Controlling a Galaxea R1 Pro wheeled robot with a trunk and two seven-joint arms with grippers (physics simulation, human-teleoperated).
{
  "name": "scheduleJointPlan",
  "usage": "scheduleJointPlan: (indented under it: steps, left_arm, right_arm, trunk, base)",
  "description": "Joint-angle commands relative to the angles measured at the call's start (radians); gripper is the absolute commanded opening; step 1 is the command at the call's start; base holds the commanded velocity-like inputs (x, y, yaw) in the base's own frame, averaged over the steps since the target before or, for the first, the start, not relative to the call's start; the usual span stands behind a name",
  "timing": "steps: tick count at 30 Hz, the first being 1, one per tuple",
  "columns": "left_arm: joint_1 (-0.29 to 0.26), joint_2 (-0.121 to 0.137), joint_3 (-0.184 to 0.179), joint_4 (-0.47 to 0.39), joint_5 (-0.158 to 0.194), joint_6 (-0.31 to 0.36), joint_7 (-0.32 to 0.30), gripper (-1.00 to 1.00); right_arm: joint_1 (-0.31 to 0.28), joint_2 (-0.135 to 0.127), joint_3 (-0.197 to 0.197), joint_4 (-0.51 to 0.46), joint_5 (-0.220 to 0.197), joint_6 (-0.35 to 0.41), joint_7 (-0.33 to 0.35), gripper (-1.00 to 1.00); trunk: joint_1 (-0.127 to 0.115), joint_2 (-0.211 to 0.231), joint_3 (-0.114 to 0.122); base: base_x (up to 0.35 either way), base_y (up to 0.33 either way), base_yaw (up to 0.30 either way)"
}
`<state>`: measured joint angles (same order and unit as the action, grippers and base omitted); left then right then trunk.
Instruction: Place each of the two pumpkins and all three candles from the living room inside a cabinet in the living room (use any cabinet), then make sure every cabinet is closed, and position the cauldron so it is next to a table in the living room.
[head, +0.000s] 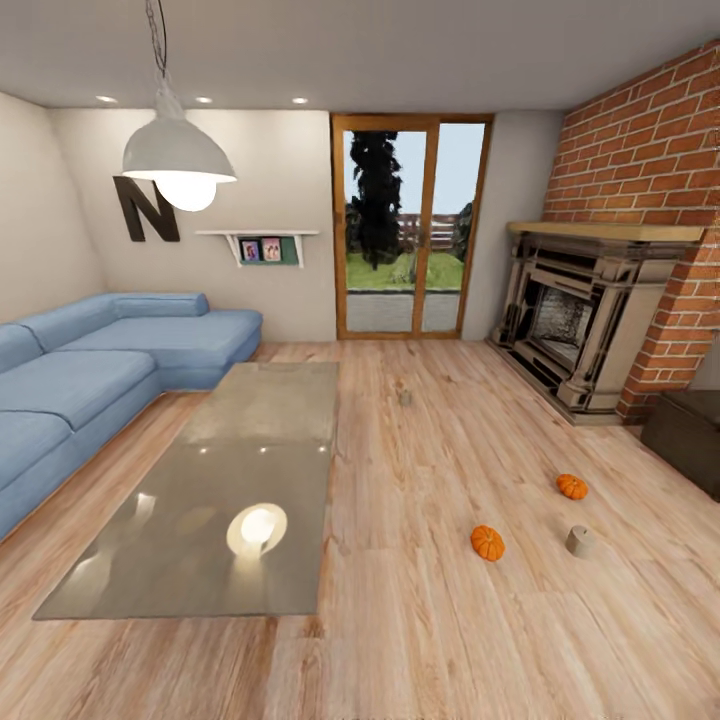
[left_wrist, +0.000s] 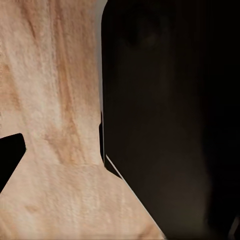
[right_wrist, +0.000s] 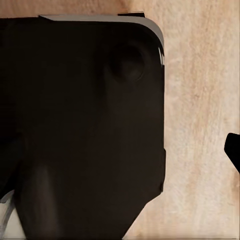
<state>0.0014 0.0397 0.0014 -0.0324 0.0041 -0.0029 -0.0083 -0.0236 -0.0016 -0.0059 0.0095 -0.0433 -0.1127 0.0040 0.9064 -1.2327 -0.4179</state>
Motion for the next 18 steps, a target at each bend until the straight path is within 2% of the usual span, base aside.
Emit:
scheduleJointPlan:
  steps: [1, 18]
  left_arm:
    - [0.0, 0.0, 0.0, -0.001, 0.0, 0.0, -0.001, 1.0]
    - [0.0, -0.002, 0.0, 0.0, -0.001, 0.0, -0.001, 1.0]
  right_arm:
    - [0.0, 0.0, 0.0, 0.001, -0.004, -0.004, 0.0, 1.0]
    - [-0.001, 0.0, 0.0, 0.001, -0.004, -0.004, 0.001, 1.0]
  trunk:
    - [-0.004, 0.007, 0.001]
    - [-0.069, 0.126, 0.043]
  base:
    - [-0.023, 0.0, -0.236]
    - [-0.002, 0.0, -0.254]
